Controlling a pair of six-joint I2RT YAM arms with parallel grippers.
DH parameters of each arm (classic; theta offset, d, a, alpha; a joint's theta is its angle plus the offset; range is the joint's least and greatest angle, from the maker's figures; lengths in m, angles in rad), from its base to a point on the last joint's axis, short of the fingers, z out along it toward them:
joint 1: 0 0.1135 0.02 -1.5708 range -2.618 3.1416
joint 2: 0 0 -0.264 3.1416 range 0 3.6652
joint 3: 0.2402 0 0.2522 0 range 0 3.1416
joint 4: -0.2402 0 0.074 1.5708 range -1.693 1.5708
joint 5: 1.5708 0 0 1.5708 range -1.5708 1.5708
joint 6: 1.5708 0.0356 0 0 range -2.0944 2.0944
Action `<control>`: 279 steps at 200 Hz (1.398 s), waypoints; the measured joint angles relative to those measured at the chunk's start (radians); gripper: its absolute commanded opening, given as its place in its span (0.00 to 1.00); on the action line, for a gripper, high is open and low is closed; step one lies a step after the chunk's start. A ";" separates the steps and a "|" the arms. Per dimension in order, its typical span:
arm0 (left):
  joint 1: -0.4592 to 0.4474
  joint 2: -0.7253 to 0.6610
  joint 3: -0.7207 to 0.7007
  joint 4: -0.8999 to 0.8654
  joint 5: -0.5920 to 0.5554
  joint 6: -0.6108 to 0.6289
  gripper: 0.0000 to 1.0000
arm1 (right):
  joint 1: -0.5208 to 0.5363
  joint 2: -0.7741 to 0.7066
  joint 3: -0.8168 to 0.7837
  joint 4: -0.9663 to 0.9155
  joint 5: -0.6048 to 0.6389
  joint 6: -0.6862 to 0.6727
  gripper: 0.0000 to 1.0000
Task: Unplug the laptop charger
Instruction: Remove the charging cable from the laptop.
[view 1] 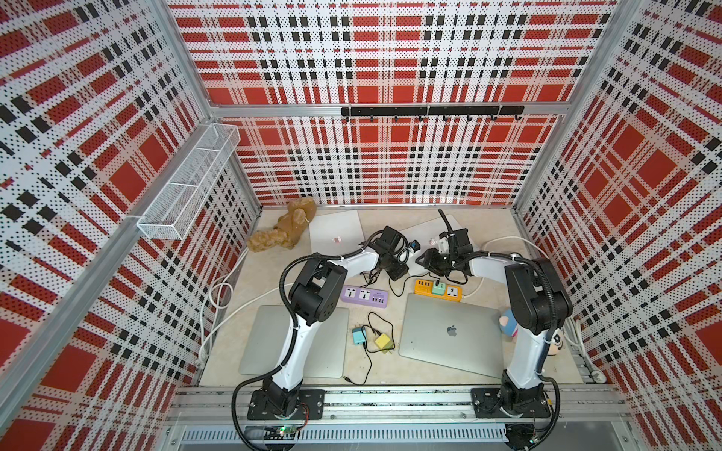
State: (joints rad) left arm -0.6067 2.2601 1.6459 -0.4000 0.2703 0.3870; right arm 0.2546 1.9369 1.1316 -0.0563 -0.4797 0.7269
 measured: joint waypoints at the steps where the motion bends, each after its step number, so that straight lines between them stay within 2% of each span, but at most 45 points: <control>1: 0.000 0.000 0.000 0.000 -0.002 0.000 0.09 | 0.000 0.000 0.000 0.000 0.000 0.000 0.51; 68: 0.003 -0.002 0.000 -0.002 0.006 -0.045 0.09 | -0.003 0.004 0.000 0.006 0.000 0.009 0.50; 141: -0.006 -0.005 0.000 -0.006 -0.025 -0.016 0.09 | -0.003 0.004 0.000 0.006 0.001 0.008 0.50; 191: -0.001 -0.006 -0.003 -0.003 -0.009 -0.058 0.09 | -0.004 0.004 0.000 0.006 0.001 0.008 0.50; 247: -0.018 -0.013 -0.007 -0.003 -0.062 -0.013 0.09 | -0.004 0.004 -0.001 0.006 0.002 0.003 0.49; 279: -0.018 -0.013 -0.007 -0.004 -0.062 -0.036 0.10 | -0.004 0.004 -0.002 0.006 0.002 0.000 0.49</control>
State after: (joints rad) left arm -0.6250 2.2467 1.6386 -0.4038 0.2081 0.3508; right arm 0.2508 1.9411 1.1301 -0.0498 -0.4782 0.7273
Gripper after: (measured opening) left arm 0.125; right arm 0.494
